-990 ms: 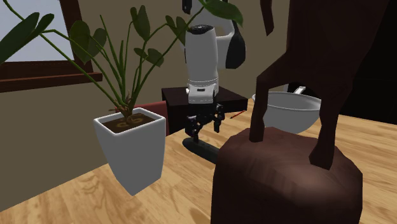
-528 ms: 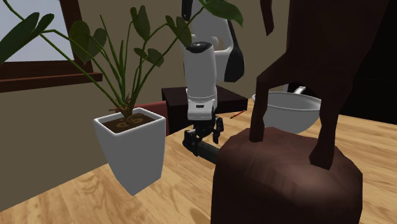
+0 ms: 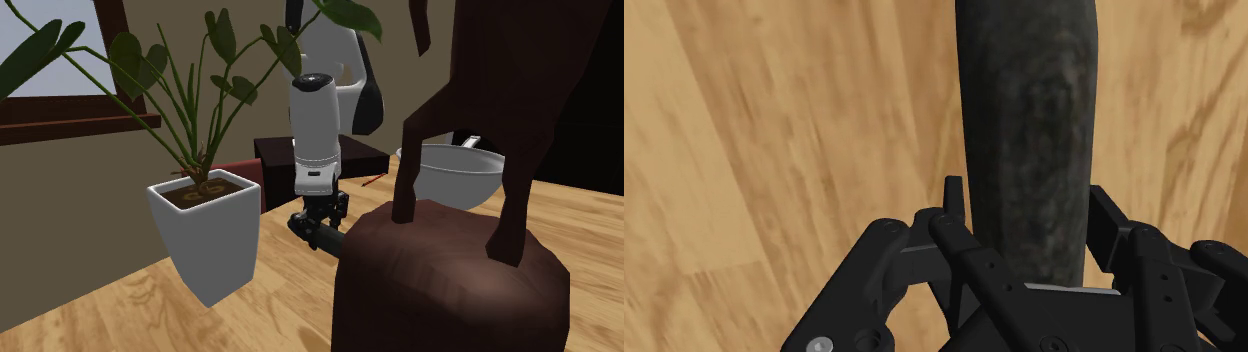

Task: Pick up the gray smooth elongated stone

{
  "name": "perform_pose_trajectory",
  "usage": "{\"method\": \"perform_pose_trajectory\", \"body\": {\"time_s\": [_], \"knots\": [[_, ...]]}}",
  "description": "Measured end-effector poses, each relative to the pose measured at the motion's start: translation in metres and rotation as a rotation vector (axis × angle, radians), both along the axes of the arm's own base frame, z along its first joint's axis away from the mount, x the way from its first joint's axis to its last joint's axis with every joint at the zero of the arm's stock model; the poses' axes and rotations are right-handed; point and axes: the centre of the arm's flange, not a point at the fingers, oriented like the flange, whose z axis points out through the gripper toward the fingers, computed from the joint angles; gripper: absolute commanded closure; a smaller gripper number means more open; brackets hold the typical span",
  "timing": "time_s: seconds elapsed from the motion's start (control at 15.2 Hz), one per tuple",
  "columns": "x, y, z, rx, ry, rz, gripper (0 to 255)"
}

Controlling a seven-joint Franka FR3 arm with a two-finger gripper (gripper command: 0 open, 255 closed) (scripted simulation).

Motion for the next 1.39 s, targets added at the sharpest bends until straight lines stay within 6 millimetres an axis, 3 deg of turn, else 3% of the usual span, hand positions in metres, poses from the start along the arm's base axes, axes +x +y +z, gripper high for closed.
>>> {"method": "perform_pose_trajectory", "body": {"time_s": [0.4,1.39], "knots": [[0.001,0.000,0.001,0.000,0.001,0.000,255],[0.000,0.000,0.075,0.000,0.000,0.000,255]]}}
